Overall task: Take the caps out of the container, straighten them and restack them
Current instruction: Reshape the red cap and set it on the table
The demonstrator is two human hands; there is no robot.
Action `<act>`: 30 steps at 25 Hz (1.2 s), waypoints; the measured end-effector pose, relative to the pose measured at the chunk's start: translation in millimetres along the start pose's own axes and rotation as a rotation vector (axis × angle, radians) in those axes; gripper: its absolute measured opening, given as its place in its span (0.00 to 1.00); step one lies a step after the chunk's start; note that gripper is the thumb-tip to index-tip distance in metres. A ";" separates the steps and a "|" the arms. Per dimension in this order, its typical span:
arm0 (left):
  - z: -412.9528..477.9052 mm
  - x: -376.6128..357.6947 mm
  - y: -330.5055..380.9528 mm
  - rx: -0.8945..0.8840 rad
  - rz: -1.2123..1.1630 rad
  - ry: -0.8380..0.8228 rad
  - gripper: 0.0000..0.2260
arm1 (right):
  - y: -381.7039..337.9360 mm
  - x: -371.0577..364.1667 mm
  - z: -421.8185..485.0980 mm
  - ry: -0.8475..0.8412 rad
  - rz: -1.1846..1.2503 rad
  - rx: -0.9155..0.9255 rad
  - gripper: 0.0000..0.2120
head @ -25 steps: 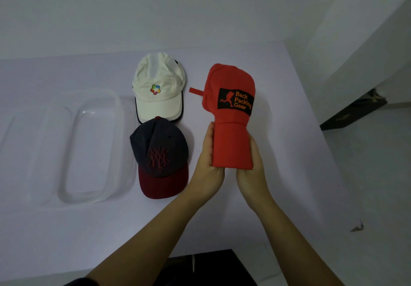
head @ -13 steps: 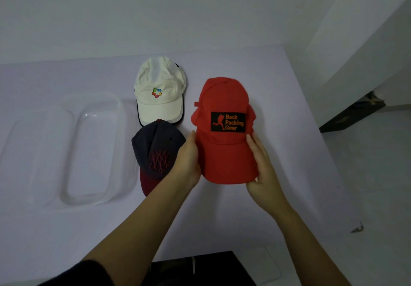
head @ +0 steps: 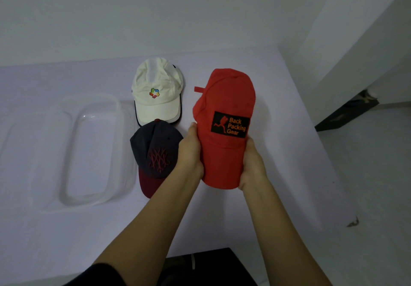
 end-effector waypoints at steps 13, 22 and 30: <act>-17.3 19.3 24.4 -0.253 -0.100 0.191 0.21 | -24.2 -6.0 -18.1 -0.030 -0.006 0.167 0.19; -18.2 22.5 20.8 -0.160 -0.258 0.219 0.11 | -26.0 -3.6 -18.5 0.071 0.031 0.185 0.10; -10.3 21.7 16.5 -0.159 0.029 0.241 0.20 | -38.3 -5.9 -26.3 0.116 -0.063 0.428 0.18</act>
Point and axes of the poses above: each hand's wrist, its own z-axis towards the middle knuckle, its own x-axis out of the back of the hand, y = z × x, the point moved 7 cm from there along z, towards the middle knuckle, and after that the axes turned 3 degrees about y, right-handed, at the moved point
